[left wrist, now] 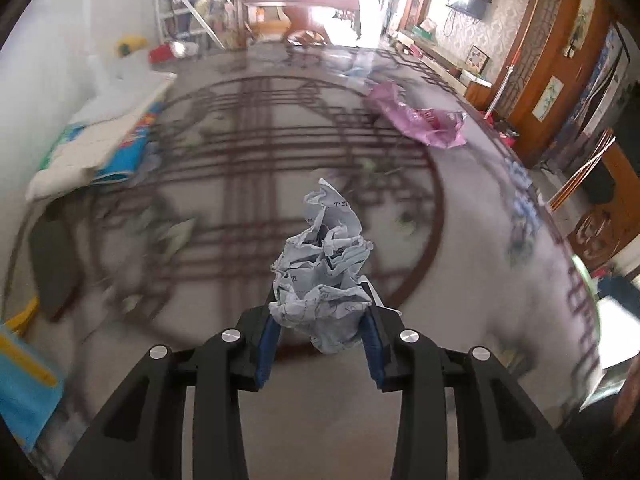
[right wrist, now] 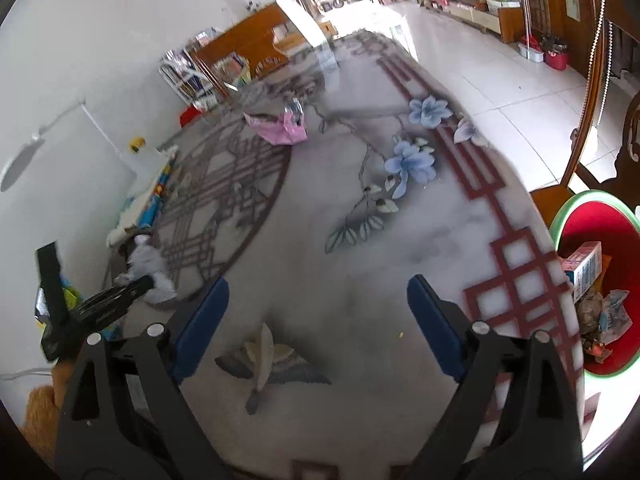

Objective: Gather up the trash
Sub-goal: 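Grasp the crumpled grey paper with the left gripper and lift it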

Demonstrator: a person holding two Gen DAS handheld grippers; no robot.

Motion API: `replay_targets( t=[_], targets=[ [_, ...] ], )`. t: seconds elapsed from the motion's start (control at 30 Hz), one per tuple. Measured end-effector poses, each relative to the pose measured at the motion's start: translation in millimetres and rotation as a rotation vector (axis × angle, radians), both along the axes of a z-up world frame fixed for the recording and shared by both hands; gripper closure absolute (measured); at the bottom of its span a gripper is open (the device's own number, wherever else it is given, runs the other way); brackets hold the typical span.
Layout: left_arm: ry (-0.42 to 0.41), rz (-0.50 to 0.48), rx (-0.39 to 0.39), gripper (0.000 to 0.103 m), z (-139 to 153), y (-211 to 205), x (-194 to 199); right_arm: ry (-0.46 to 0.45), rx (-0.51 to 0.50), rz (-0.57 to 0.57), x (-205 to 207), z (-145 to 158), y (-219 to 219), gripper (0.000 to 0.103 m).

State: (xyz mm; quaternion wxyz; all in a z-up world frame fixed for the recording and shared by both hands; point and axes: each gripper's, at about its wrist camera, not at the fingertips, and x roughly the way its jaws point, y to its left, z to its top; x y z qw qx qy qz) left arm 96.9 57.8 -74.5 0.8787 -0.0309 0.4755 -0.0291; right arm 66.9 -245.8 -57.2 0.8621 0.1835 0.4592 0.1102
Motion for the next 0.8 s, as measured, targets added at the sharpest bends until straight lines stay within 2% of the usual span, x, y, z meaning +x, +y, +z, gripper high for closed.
replay_targets(
  t=[0.03,0.1,0.13,0.27,0.5,0.7,0.8],
  targets=[
    [0.003,0.026,-0.012,0.069,-2,6,-4,0.008,-0.012,0.006,3,-1,4,0.014],
    [0.031,0.041,-0.12,0.069,-7,15,-1,0.002,-0.052,0.026,9,1,15,0.014],
    [0.041,0.036,-0.145,0.069,-8,16,2,-0.02,-0.099,0.048,17,6,25,0.014],
    [0.013,0.0,-0.142,0.068,-4,8,6,-0.103,-0.252,0.139,65,19,61,0.008],
    [0.019,-0.015,-0.199,0.067,-1,4,3,-0.062,-0.466,0.234,193,10,118,0.008],
    [0.018,0.005,-0.263,0.065,0,10,7,0.036,-0.525,0.209,253,-18,134,0.008],
    [0.031,0.023,-0.297,0.065,-2,15,9,0.067,-0.475,0.183,263,-28,134,0.01]
  ],
)
